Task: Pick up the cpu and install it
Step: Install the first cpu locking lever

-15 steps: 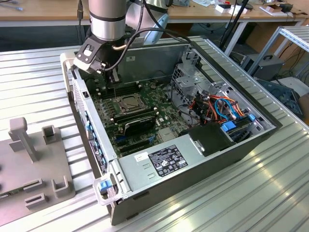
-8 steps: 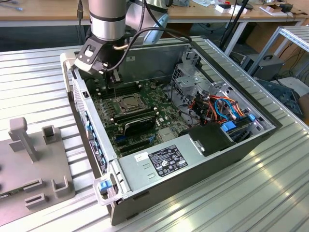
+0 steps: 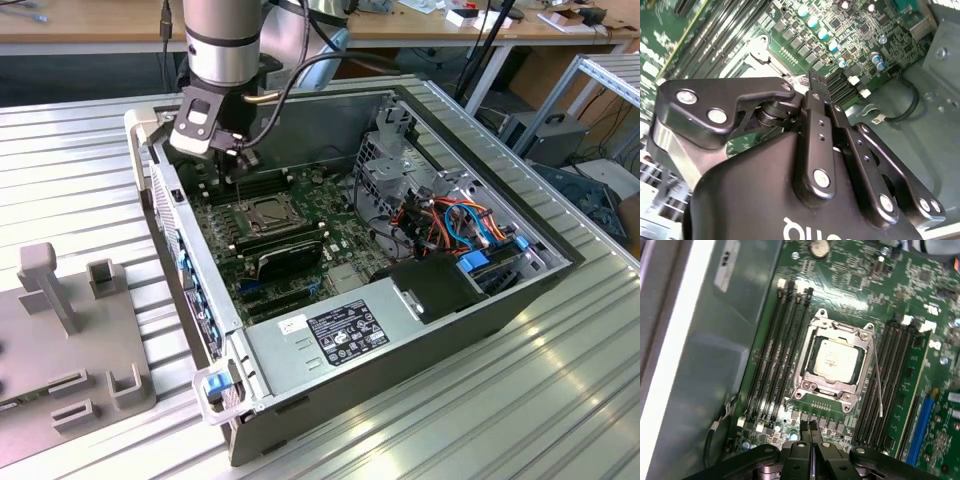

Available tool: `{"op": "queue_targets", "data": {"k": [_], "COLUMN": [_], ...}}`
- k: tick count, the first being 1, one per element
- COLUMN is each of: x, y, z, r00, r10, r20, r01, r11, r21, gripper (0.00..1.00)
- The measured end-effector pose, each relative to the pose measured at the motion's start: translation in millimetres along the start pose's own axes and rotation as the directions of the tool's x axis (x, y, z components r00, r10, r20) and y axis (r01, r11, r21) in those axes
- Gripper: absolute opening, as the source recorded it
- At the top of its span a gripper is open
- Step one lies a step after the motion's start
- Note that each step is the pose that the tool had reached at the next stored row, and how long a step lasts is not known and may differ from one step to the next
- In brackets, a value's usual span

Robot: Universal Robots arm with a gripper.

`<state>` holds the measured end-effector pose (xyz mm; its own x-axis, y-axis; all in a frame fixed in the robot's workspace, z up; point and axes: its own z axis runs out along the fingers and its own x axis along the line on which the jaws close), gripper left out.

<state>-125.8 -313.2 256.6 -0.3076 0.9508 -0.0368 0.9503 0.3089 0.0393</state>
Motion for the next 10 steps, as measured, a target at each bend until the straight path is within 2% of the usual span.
{"op": "queue_targets", "data": {"k": [2,4,7,10], "x": [0.0,0.0,0.1,0.1], "y": [0.0,0.0,-0.1,-0.1], "z": [0.3,0.8,1.5,2.0], "r00": [0.9990,0.9944,0.9833,0.9693], "r10": [-0.044,-0.105,-0.182,-0.246], "r20": [-0.0017,-0.0040,-0.0065,-0.0086], "r01": [0.044,0.105,0.182,0.246], "r11": [0.9990,0.9944,0.9833,0.9693], "r21": [-0.0017,-0.0040,-0.0073,-0.0102], "gripper": [0.11,0.11,0.11,0.11]}}
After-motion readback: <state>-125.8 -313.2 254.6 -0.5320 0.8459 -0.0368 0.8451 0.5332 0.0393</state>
